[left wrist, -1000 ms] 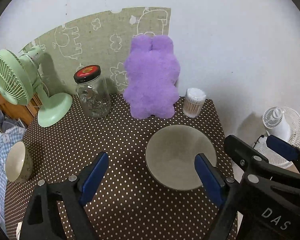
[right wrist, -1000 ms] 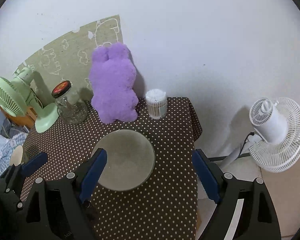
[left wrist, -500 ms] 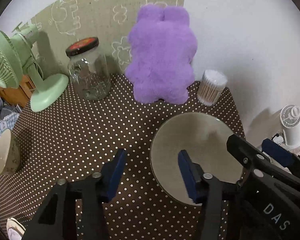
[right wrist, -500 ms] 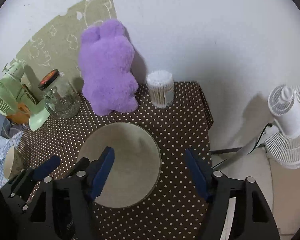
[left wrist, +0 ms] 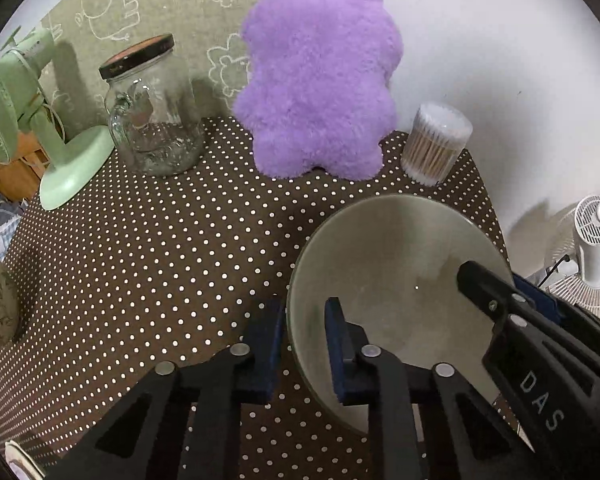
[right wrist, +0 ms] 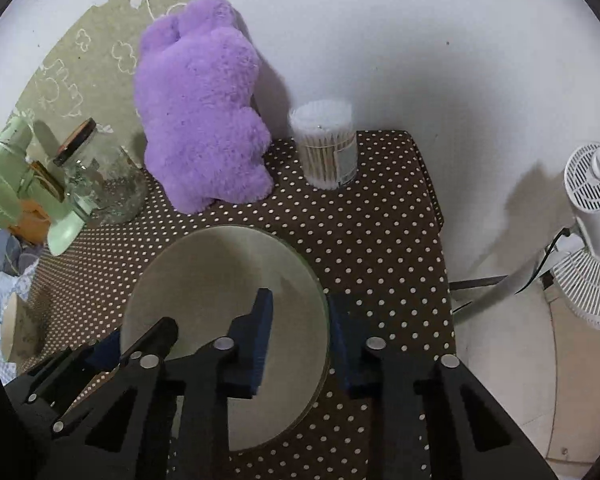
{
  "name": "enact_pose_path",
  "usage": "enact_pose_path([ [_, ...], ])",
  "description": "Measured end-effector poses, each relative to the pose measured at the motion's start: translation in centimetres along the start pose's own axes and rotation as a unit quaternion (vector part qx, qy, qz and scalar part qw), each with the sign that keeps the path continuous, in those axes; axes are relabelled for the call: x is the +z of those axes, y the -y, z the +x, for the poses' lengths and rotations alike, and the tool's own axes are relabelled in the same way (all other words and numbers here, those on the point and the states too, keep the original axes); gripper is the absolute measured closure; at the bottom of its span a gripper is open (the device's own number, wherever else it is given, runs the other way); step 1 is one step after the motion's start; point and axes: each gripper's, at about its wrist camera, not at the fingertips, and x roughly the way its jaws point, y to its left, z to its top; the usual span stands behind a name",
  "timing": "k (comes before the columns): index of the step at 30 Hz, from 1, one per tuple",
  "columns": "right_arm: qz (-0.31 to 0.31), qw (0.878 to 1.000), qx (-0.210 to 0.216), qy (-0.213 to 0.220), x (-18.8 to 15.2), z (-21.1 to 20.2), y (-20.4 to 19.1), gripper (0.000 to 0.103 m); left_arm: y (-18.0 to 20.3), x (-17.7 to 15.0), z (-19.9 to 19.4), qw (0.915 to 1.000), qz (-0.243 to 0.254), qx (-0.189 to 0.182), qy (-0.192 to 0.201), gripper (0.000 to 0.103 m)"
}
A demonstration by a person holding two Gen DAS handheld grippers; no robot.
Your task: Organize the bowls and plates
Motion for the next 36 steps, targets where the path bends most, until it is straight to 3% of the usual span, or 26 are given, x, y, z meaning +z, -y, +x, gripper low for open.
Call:
enact_pose_path([
  [2,-0.007,1.000,-0.008,0.004,0.1,0.1,-0.1,0.082,0.1,0.1,0.3,1.0000,0.001,-0.003,-0.005,0.089],
  [17,0.000,1.000,-0.021,-0.008,-0.4,1.0,-0.2,0.083,0.3,0.0,0.5,0.9999,0.013,-0.006,-0.008,0.091],
  [36,0.003,1.000,-0.021,0.009,-3.0,-6.7,-1.3,0.083,-0.1,-2.7,-8.3,0.9995,0.020,-0.004,0.022,0.091],
])
